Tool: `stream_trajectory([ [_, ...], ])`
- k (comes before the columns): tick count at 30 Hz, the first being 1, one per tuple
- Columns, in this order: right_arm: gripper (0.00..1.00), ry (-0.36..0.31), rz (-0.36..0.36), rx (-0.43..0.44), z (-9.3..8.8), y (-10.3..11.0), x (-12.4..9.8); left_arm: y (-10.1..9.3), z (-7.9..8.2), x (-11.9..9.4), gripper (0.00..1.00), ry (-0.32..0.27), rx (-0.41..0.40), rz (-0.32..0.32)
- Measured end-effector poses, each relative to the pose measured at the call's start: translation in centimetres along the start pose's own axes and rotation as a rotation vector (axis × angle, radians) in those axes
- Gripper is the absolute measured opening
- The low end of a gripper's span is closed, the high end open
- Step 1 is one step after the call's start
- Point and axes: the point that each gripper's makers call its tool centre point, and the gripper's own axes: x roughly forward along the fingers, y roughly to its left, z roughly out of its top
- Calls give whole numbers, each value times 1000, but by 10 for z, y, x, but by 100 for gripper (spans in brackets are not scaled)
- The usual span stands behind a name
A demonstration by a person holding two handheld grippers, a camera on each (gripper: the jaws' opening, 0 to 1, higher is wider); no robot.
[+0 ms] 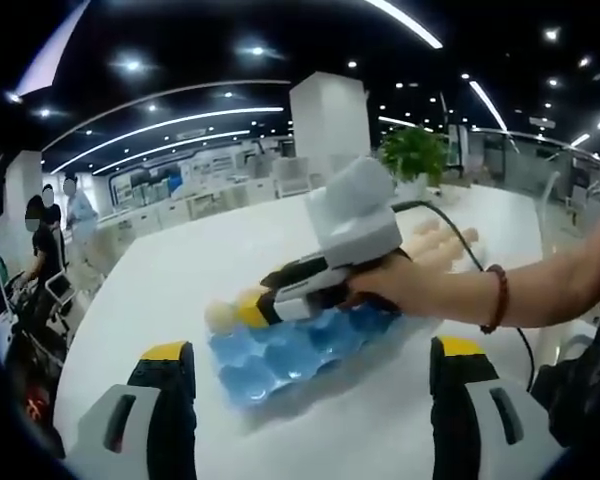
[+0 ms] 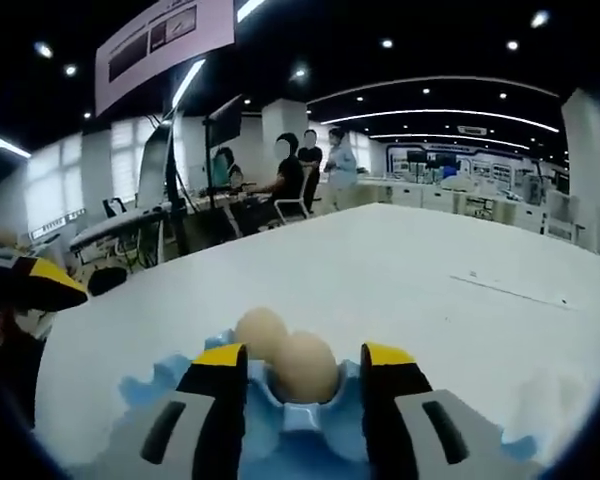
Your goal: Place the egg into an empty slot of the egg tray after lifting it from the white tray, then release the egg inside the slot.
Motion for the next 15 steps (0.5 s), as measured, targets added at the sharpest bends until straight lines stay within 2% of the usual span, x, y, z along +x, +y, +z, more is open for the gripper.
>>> stream_trajectory([
  [4,55,-18,27,54,3,1,-5,-2,0,1,100,-3,-3,-6],
  [10,55,-34,31,35,5,-2,-15,-5,1,2,100,-2,1,-8],
  [15,55,-48,10,30,7,-13,-26,-4,3,2,100,-11,-7,-2],
])
